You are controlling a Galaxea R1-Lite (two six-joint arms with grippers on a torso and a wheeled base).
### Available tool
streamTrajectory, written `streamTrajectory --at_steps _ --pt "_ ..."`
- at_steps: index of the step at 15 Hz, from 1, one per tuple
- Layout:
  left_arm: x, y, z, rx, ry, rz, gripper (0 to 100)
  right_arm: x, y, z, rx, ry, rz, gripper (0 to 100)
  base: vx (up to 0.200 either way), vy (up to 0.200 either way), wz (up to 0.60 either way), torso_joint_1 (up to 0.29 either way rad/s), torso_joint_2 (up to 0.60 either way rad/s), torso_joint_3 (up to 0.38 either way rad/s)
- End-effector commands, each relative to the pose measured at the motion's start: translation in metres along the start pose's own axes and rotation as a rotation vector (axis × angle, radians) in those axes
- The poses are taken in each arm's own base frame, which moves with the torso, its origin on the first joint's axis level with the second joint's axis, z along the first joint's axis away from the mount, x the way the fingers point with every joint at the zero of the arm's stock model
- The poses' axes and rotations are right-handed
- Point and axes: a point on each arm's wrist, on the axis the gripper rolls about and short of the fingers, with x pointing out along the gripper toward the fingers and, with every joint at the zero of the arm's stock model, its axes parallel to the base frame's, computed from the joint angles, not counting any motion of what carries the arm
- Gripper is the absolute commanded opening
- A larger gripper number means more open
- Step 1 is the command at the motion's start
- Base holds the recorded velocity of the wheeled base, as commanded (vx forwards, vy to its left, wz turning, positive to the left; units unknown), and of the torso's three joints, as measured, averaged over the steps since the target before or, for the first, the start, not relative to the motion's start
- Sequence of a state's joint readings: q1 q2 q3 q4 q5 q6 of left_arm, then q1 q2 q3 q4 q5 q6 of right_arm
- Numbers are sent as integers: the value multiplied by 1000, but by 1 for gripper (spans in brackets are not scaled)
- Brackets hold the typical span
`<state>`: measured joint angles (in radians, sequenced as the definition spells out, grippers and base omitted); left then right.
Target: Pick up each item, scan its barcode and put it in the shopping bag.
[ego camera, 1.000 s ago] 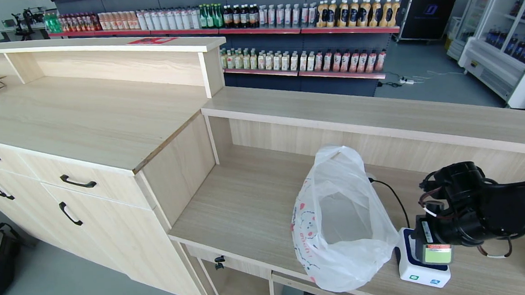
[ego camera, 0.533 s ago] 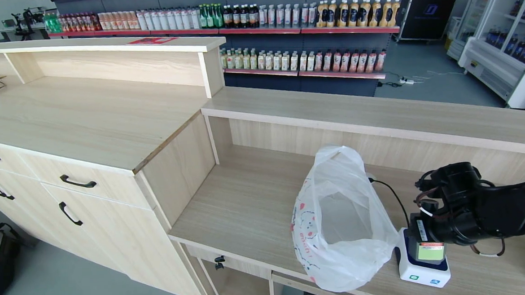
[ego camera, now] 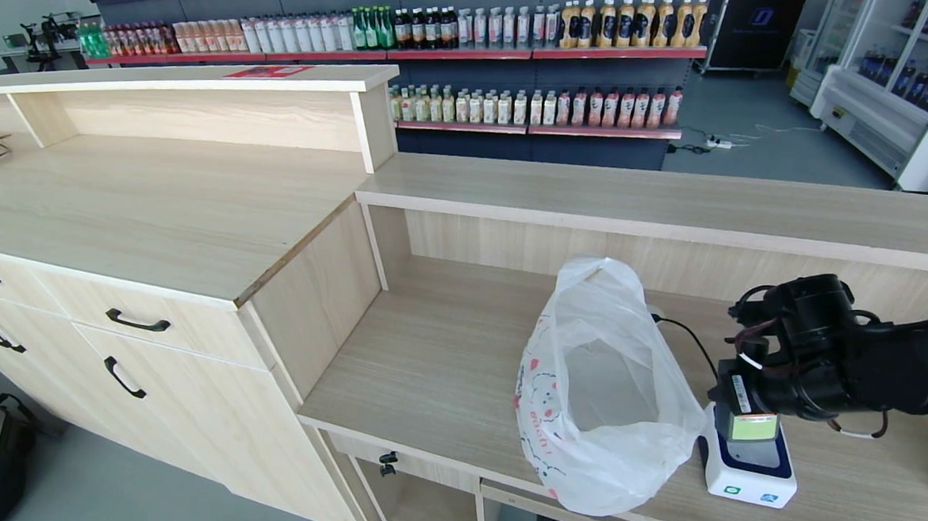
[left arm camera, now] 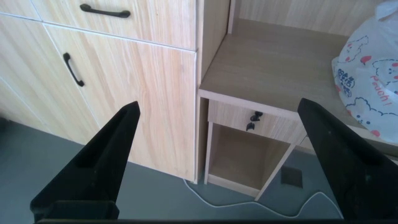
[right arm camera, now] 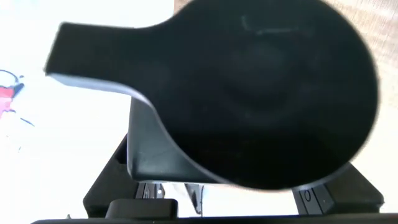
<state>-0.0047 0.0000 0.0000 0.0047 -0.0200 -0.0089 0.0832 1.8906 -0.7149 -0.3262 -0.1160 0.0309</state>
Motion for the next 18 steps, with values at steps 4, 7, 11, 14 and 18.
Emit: streamTrajectory --at_steps 4,7,11,14,18 --pt "0 0 0 0 1 0 100 -101 -18 26 -205 -403 -71 0 0 0 0 0 0 0" --pt "0 0 0 0 0 0 100 -104 -9 33 -219 -514 -51 0 0 0 600 1 2 4" --pt "0 0 0 0 1 0 100 -82 8 40 -246 -547 -4 0 0 0 450 2 3 4" --pt "0 0 0 0 1 0 100 -47 12 36 -274 -468 97 0 0 0 0 0 0 0" --pt "0 0 0 0 1 0 100 3 13 27 -276 -423 136 0 0 0 0 0 0 0"
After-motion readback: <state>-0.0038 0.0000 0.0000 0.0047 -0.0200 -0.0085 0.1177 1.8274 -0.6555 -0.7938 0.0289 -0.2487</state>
